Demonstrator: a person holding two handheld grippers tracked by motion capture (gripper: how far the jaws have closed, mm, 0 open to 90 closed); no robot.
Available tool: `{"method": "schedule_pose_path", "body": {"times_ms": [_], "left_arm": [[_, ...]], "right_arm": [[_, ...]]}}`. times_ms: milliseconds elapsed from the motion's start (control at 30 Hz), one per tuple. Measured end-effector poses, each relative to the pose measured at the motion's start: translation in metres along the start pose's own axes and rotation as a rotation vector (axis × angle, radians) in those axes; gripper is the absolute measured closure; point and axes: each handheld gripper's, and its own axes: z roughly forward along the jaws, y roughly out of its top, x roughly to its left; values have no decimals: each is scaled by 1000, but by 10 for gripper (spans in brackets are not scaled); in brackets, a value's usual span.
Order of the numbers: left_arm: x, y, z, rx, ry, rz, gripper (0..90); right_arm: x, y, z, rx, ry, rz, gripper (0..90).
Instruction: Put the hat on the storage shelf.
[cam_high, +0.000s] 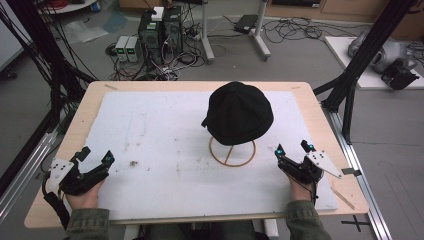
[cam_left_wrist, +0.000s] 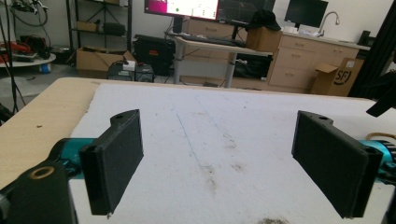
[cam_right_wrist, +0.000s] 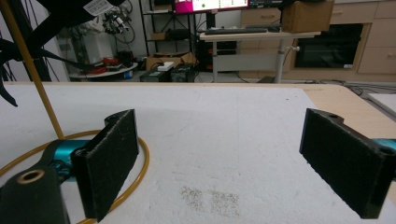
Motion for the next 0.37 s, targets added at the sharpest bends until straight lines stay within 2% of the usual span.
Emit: {"method": "schedule_pose_path", "body": {"times_ms": [133,233,367], "left_arm": [[1,0,4,20,-31,-11,164],[2,0,7,48,-56,-2,162],[3,-1,13,137,-116,-33,178]], "right_arm": [[-2,0,-1,2,-1,-4,111],[-3,0,-3,1,-2,-1,111],[-4,0,-4,6,-3,3,111]]}}
